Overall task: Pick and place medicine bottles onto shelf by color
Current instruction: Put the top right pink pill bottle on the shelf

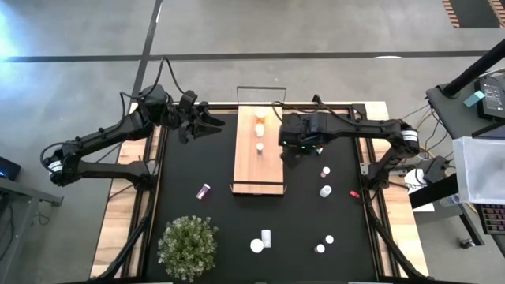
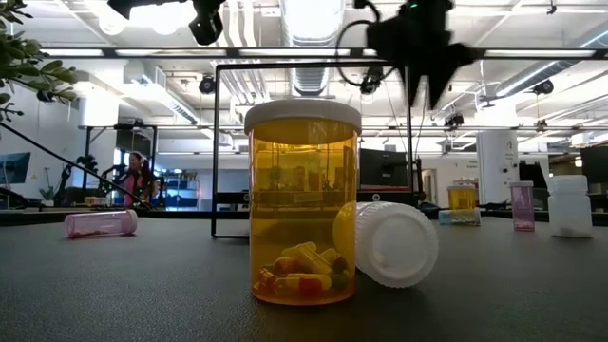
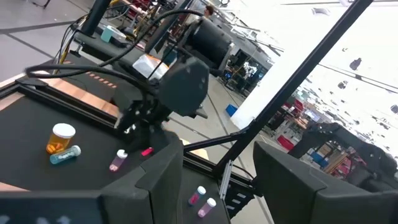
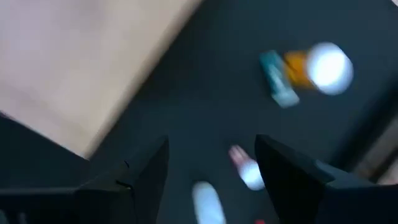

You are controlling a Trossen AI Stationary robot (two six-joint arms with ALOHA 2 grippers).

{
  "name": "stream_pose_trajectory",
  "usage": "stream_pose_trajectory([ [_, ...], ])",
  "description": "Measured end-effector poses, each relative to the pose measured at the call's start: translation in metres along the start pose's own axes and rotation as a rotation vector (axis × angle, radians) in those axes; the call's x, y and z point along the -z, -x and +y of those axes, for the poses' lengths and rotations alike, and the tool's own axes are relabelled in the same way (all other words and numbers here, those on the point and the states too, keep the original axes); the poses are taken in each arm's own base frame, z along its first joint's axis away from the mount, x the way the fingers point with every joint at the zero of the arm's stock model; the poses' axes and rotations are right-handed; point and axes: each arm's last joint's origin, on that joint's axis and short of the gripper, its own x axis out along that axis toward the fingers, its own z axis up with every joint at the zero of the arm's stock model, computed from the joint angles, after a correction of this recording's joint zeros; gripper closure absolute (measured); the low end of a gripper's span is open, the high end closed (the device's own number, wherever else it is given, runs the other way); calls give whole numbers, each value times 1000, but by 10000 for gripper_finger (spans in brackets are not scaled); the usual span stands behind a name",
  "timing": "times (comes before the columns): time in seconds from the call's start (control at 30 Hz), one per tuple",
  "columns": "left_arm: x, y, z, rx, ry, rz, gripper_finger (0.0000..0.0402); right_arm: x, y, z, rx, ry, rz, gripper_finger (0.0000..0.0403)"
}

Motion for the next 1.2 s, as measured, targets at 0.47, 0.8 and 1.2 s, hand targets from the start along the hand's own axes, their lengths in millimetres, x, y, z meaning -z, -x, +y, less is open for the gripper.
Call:
stream_pose_trajectory([
  [0.47, 0, 0, 0, 7, 0, 5, 221, 49, -45, -13, 238, -82, 208, 175],
  [0.8, 0, 0, 0, 8, -1, 6, 221, 68, -77, -27, 98, -138, 188, 177],
  [1.2, 0, -3, 3, -5, 0, -1, 221, 85, -109, -44, -32, -236, 109, 177],
])
